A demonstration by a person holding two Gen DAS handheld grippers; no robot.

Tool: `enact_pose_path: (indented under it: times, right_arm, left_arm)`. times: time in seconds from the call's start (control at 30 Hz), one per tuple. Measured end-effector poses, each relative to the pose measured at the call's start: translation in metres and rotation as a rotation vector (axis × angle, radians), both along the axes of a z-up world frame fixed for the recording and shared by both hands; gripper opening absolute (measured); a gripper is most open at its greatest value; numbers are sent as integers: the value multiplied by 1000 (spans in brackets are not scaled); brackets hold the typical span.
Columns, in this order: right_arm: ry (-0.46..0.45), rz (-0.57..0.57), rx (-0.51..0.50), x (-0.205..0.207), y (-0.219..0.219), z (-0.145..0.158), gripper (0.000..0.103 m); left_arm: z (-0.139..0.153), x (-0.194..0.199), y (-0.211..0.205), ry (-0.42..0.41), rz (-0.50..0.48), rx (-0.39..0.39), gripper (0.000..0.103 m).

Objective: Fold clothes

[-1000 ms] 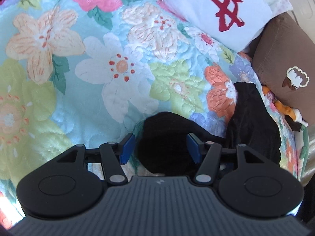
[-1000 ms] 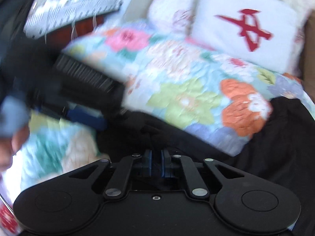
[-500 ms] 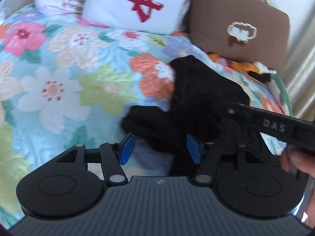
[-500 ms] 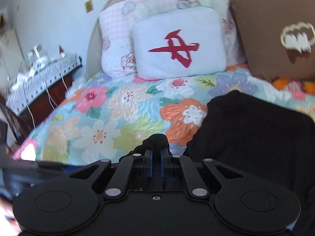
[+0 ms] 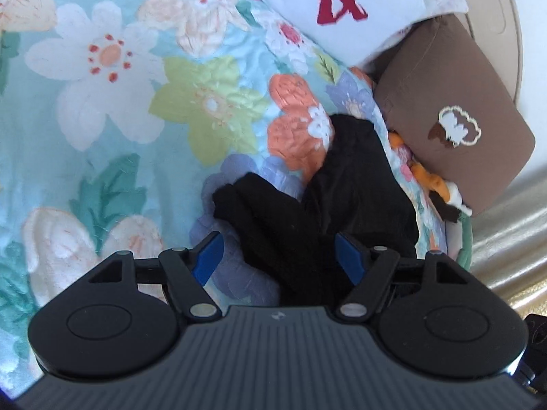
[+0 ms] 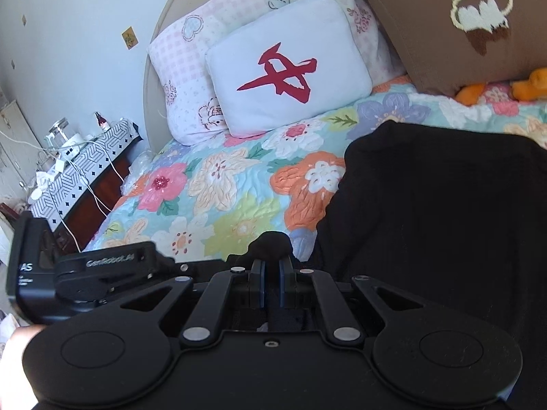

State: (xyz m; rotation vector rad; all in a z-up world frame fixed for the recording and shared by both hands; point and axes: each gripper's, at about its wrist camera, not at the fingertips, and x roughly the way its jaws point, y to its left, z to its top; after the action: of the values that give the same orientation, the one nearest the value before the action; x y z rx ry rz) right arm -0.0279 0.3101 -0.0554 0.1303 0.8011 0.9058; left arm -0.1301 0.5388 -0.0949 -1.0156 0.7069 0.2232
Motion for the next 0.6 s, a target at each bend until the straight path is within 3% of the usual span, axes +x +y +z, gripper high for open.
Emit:
enact_pose_path:
  times: [0.17, 0.2, 0.27, 0.47, 0.6]
  right_arm:
    - [-19, 24, 18, -13, -1, 4, 9]
    - [-23, 26, 15, -14, -1, 5, 10]
    - [-27, 19, -1, -14, -1, 3, 10]
    - [38, 6, 36, -13, -10, -7, 16]
    - [96, -63, 42, -13, -22, -19, 41]
  left_arm:
    - [-15, 23, -15, 31, 0, -58, 70]
    - [-18, 26, -16, 37, 14, -59, 55]
    - [-18, 29, -17, 41, 26, -35, 8]
    - [10, 13, -11, 56, 120, 199, 8]
    - [27, -7, 6, 73, 250, 314, 8]
